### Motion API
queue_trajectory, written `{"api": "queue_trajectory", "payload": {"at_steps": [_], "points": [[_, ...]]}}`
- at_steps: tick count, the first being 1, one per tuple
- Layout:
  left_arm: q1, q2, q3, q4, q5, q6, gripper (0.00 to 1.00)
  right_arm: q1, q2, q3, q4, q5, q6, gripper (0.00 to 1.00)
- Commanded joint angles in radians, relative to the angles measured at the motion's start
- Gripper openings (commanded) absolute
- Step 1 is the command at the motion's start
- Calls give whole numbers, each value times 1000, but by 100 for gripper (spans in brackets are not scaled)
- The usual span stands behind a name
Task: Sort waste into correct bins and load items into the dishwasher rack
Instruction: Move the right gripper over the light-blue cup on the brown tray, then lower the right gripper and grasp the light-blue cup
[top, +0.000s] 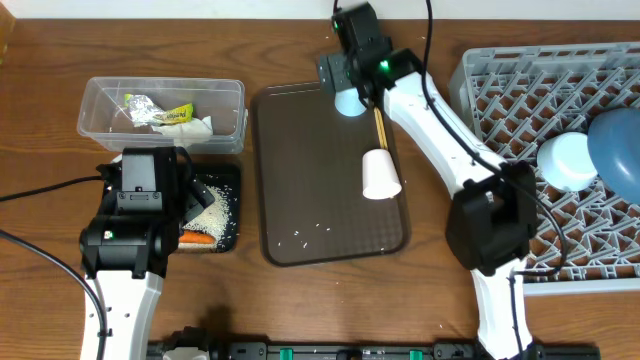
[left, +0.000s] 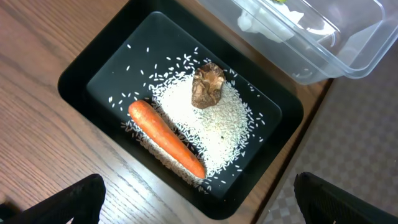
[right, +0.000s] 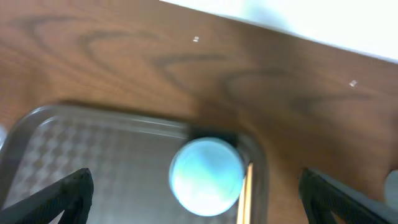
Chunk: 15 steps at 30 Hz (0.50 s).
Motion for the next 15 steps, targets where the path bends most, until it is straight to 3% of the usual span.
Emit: {"api": "queue_trajectory", "payload": {"at_steps": [1, 15], "points": [[-1, 2, -1, -4, -2, 6, 98, -6, 45, 54, -12, 72, -34, 99], [-1, 2, -1, -4, -2, 7, 98, -4, 158, 51, -32, 38, -23, 99]]}}
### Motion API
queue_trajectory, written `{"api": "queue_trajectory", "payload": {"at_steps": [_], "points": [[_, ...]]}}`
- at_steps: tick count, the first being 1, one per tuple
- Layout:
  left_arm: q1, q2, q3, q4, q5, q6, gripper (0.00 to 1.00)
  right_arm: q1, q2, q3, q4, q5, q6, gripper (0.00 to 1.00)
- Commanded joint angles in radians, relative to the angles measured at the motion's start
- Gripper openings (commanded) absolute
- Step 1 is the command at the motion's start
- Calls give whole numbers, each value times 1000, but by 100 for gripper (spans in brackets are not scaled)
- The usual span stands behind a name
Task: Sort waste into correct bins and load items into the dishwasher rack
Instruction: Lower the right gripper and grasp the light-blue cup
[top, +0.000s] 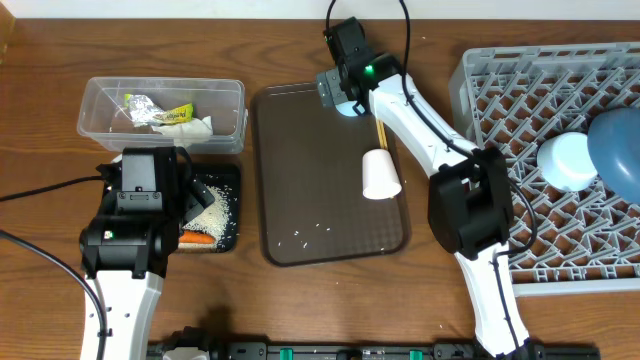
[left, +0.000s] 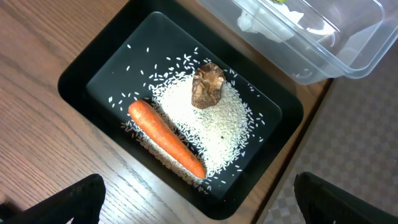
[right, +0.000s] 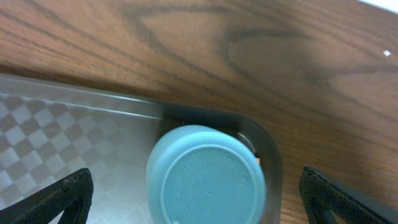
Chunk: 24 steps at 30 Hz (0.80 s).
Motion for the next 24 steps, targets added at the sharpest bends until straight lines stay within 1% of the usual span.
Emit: {"api": "queue_trajectory", "payload": {"at_steps": [1, 6, 10, 16, 19, 21, 24], "points": [[-1, 2, -1, -4, -2, 6, 98, -4, 16, 10, 0, 6, -9, 99], [-1, 2, -1, -3, -2, 6, 98, -12, 38, 10, -8, 7, 18, 99], [-1, 2, -1, -4, -2, 6, 98, -24, 48, 10, -11, 0, 63, 97], [-1, 2, -1, -3, -2, 6, 98, -27, 49, 10, -8, -20, 62, 90], [-1, 2, -1, -3, -2, 6, 98, -28, 51, 8, -8, -20, 62, 90], [-1, 2, -1, -3, -2, 6, 98, -30, 52, 4, -7, -20, 62, 86], [-1, 2, -1, -3, -2, 6, 98, -30, 52, 4, -7, -20, 62, 77]]}}
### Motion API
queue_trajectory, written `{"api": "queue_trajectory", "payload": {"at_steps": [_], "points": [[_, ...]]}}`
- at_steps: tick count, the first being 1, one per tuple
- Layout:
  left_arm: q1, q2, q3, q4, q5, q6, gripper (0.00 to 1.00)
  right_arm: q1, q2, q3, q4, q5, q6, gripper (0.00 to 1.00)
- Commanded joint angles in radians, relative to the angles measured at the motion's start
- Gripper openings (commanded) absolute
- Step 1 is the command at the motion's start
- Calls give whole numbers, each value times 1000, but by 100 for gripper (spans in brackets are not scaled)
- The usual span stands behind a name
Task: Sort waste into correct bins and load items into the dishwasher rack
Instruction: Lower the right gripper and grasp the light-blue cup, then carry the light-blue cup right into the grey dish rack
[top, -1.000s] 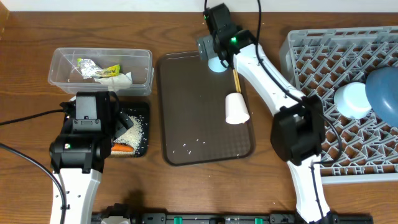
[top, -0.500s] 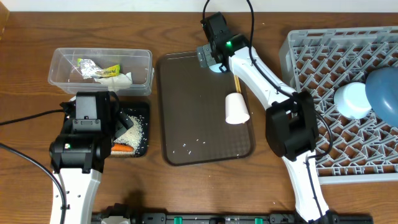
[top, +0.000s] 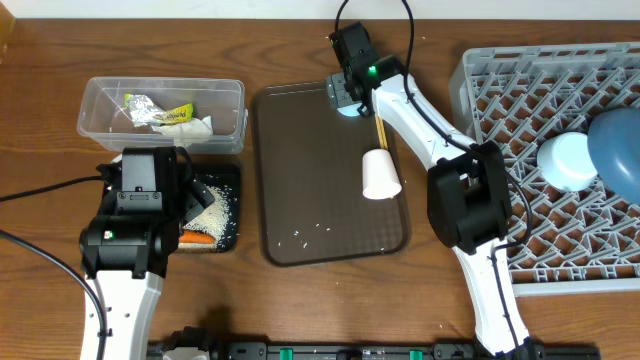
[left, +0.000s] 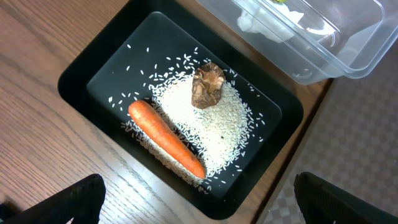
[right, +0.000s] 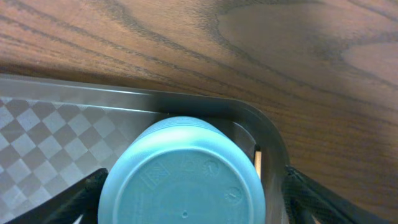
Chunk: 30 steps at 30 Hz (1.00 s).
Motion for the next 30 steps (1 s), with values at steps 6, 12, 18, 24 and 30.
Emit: {"api": "queue_trajectory", "payload": {"at_steps": [6, 12, 18, 24, 30], "points": [[-1, 2, -1, -4, -2, 6, 98, -5, 13, 4, 3, -8, 23, 72], [-1, 2, -1, -4, -2, 6, 98, -6, 13, 4, 3, -39, 65, 63], [-1, 2, -1, -4, -2, 6, 98, -6, 13, 4, 3, -39, 109, 61], [-1, 2, -1, -4, -2, 6, 98, -6, 13, 4, 2, -39, 109, 56], [-1, 2, -1, -4, -2, 6, 98, -6, 12, 7, 3, -53, 129, 50]]}}
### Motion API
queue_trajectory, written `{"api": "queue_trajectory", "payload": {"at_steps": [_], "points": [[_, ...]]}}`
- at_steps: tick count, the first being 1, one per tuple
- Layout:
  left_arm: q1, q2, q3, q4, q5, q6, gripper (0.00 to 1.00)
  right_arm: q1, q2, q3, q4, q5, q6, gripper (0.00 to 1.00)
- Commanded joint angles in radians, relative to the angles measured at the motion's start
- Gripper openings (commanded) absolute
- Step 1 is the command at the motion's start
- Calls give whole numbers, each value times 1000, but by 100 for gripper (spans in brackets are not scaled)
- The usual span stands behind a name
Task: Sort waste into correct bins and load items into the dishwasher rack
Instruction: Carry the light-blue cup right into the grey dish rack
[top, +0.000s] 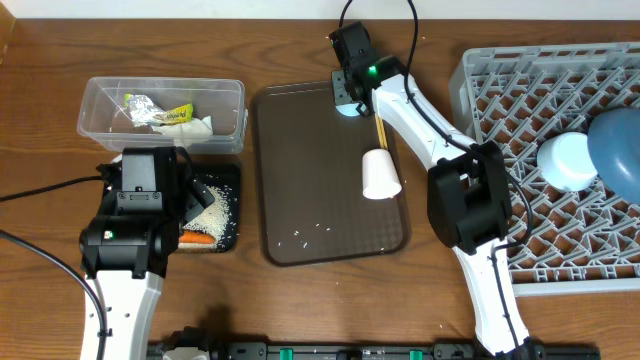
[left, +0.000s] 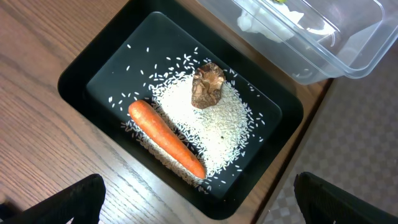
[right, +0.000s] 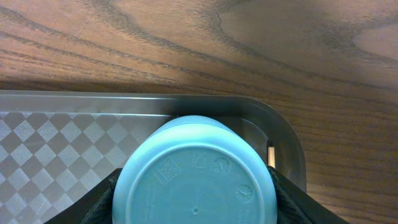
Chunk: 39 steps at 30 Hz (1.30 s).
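Note:
A light blue cup (right: 194, 174) stands upside down in the far right corner of the brown tray (top: 300, 200). My right gripper (right: 194, 202) is shut on it, a finger (right: 107, 200) pressed against each side. A wooden chopstick (top: 380, 128) and a tipped white cup (top: 380, 175) lie on the tray nearby. My left gripper (left: 199, 205) hangs open above the black bin (left: 81, 74), which holds rice, a carrot (left: 166, 139) and a brown lump (left: 208, 84).
A clear bin (top: 100, 100) with wrappers sits at the back left. The grey dishwasher rack (top: 500, 110) at the right holds a white bowl (top: 567, 158) and a blue dish (top: 618, 140). Rice grains are scattered on the tray's near part.
My right gripper's fingers, which stood wide on either side of the blue cup, now press against its sides. The cup sits more centred in the right wrist view. The left arm has not moved.
My right gripper was open and high above the tray's far corner with the blue cup small below. It was then lower, and then its open fingers straddled the cup. Now it is shut on the cup. The left gripper stayed open over the black bin.

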Motion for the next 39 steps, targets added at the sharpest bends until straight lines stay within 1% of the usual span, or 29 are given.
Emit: {"api": "queue_trajectory", "payload": {"at_steps": [1, 8, 23, 29, 35, 39], "points": [[-1, 2, -1, -4, -2, 6, 98, -6, 12, 8, -2, -27, 27, 49], [-1, 2, -1, -4, -2, 7, 98, -6, -23, 16, -24, -31, 28, 40], [-1, 2, -1, -4, -2, 6, 98, -33, -253, 16, -94, -30, 27, 41], [-1, 2, -1, -4, -2, 6, 98, -113, -341, 16, -152, -29, 27, 40], [-1, 2, -1, -4, -2, 6, 98, -251, -421, 16, -246, -29, 26, 40], [-1, 2, -1, -4, -2, 6, 98, -351, -445, 16, -311, -30, 26, 40]]}}
